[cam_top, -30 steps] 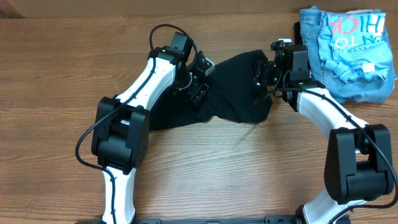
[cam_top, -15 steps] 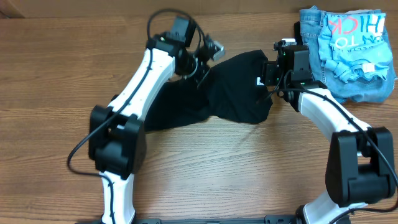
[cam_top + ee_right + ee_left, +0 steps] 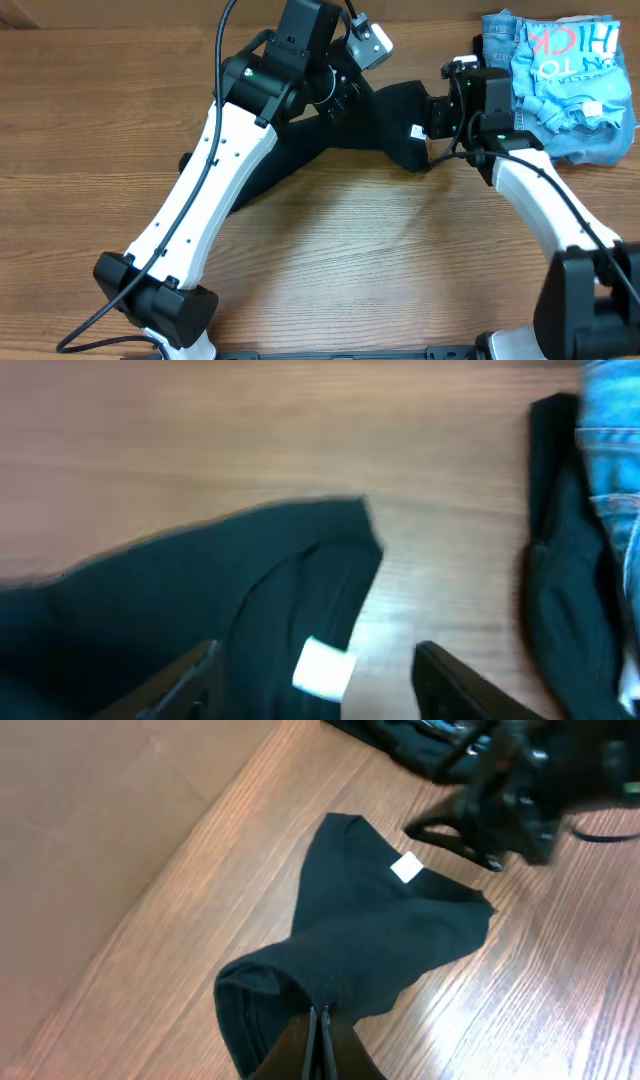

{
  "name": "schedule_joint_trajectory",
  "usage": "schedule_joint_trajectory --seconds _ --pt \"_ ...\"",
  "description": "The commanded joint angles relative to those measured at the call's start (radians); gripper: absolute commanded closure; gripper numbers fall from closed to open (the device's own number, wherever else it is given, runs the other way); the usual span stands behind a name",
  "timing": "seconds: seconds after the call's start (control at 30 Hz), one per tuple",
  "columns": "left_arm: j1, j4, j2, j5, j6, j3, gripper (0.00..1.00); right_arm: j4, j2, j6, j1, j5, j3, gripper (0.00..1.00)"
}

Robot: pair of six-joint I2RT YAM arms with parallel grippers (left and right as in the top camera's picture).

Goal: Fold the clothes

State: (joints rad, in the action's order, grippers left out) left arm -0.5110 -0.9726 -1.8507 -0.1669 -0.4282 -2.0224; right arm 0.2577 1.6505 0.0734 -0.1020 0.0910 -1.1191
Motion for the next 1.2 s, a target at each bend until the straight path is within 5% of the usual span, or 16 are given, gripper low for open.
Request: schedule_joint_trajectory --seconds 0.0,0.2,0.5,0.87,1.03,1.17 --pt "-0.004 0.018 0.017 0.021 -0.021 -0.011 0.94 0.099 -0.146 0.199 0.014 0.148 -0.077 0.4" --pt "-0.004 0.033 0.01 0.021 -0.021 -0.011 0.94 0.148 -0.185 0.356 0.072 0.648 -0.087 0.44" --pt "-0.006 0.057 0.01 0.017 -0.021 -0.011 0.95 0.012 -0.083 0.4 0.071 0.809 -0.086 0.24" --pt "-0.006 0.057 0.01 -0.013 -0.021 -0.011 0.95 -0.137 0.029 0.399 -0.001 0.857 -0.085 0.21" --pt "-0.006 0.054 0.01 -0.018 -0.021 -0.011 0.94 -0.169 0.046 0.399 -0.026 0.856 -0.085 0.36" --pt "-0.006 0.043 0.01 -0.018 -0.02 -0.011 0.95 -0.175 0.046 0.399 -0.026 0.853 -0.085 0.58"
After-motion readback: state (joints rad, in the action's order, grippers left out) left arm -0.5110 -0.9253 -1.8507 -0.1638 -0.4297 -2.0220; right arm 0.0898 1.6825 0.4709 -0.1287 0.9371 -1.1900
